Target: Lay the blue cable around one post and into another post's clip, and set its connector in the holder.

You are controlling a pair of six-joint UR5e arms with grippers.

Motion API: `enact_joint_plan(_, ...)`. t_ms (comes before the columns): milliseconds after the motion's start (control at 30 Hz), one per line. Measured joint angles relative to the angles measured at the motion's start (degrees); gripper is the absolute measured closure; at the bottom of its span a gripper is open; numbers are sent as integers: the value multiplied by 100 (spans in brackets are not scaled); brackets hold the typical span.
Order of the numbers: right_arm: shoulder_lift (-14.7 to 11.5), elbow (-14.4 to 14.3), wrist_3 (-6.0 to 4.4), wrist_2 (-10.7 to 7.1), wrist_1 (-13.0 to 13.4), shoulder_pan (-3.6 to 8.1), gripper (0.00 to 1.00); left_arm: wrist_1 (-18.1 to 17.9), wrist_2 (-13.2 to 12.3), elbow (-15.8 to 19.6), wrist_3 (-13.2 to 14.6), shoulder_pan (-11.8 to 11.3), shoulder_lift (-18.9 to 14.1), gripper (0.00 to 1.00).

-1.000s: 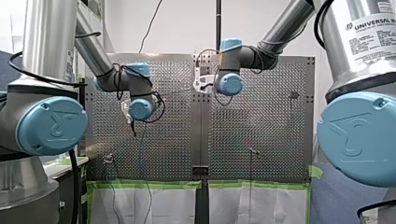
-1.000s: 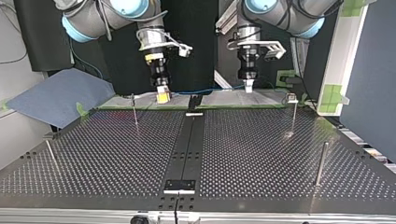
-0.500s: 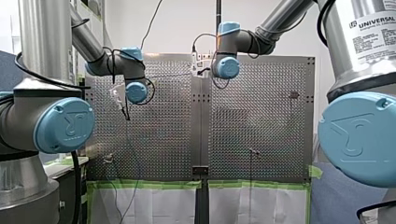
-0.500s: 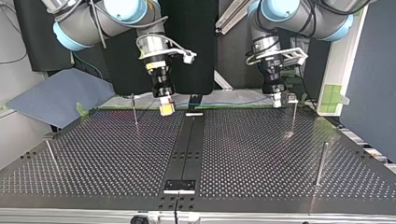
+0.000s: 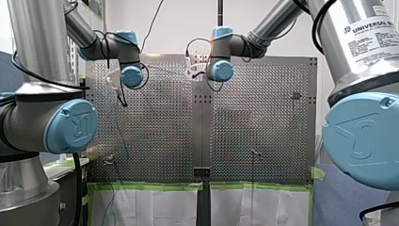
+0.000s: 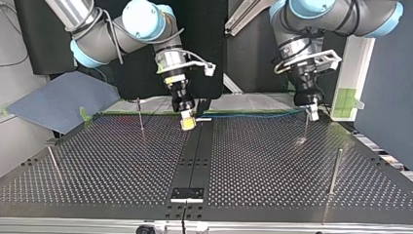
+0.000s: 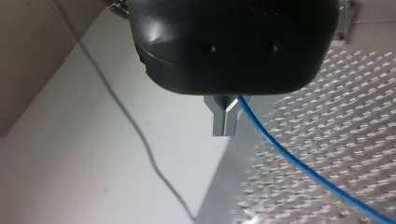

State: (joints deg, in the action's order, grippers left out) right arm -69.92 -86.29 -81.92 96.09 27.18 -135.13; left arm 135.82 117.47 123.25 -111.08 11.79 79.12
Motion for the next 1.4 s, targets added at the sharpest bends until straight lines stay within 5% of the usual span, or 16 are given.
enact_joint_plan(333, 19, 479, 32, -92, -199, -137, 100, 485, -18, -310, -118, -295, -128, 100)
enact_joint_plan(933, 46, 1275, 77, -101, -284, -348, 100, 1218, -933, -847, -787, -1229, -190, 100)
enact_joint_plan(1400, 300, 1571, 77, 36, -288, -409, 100, 1233, -1666, -1418, -994, -1962, 361, 100)
